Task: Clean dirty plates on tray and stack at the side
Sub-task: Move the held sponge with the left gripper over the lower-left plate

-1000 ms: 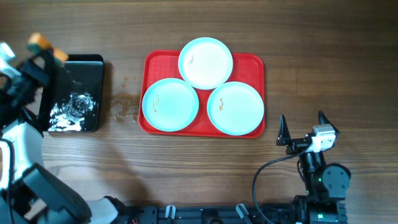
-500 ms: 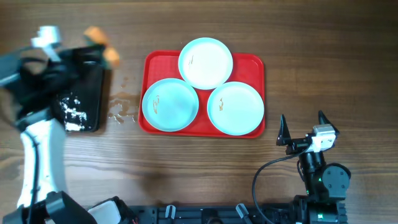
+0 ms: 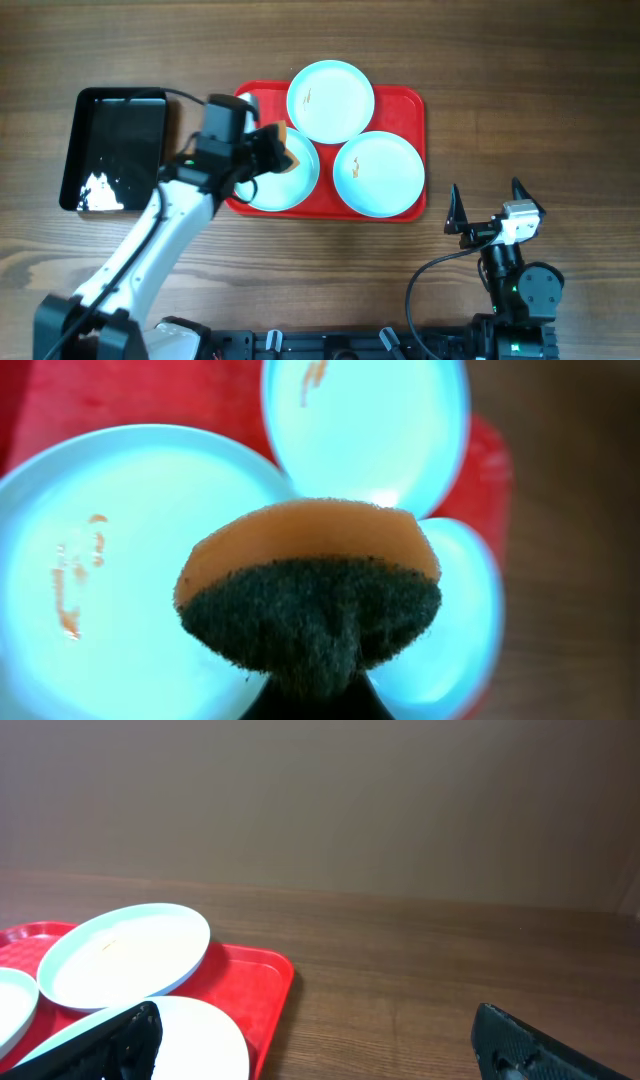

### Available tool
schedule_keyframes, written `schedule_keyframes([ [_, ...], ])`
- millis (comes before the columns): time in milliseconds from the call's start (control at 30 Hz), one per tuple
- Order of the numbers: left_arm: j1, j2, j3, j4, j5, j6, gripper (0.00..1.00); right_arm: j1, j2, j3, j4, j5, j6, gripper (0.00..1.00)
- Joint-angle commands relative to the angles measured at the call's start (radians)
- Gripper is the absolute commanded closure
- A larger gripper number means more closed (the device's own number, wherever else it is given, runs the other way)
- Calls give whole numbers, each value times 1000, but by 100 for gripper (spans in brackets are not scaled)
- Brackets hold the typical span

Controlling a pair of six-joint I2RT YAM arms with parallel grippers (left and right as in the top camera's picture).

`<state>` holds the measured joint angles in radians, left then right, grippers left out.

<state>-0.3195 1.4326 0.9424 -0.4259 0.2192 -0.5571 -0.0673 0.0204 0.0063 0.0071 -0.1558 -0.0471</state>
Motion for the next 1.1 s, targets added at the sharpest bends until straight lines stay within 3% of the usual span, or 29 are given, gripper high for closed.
schedule_keyframes([
  [0,-63,88,-8,6,-270,60,96,0,-3,-1,3,6,-5,0],
  [200,-122,258,-9,36,-262,56,93,0,-3,-1,3,6,-5,0],
  [233,-122,261,-9,37,-261,56,78,0,-3,-1,3,6,-5,0],
  [267,-122,261,-9,42,-262,56,42,0,-3,-1,3,6,-5,0],
  [367,-121,193,32,16,-262,56,26,0,-3,-1,3,6,-5,0],
  [567,-121,7,66,-21,-270,135,27,0,-3,-1,3,6,-5,0],
  [700,-121,-9,66,-105,-270,135,31,0,-3,-1,8,2,-1,0],
  [733,-121,-2,66,-146,-270,135,33,0,-3,-1,11,-57,40,0],
  [800,-121,14,66,-198,-270,135,48,1,-3,-1,62,-243,167,0],
  [867,-122,23,66,-208,-267,135,53,1,-3,-1,101,-516,453,0],
  [900,-122,23,66,-208,-253,134,49,0,-3,-1,97,-588,565,0],
  [967,-122,23,66,-208,-200,134,23,0,-3,-1,98,-589,822,0],
  [1067,-122,23,66,-208,-171,134,18,1,-3,-1,101,-581,1001,0],
])
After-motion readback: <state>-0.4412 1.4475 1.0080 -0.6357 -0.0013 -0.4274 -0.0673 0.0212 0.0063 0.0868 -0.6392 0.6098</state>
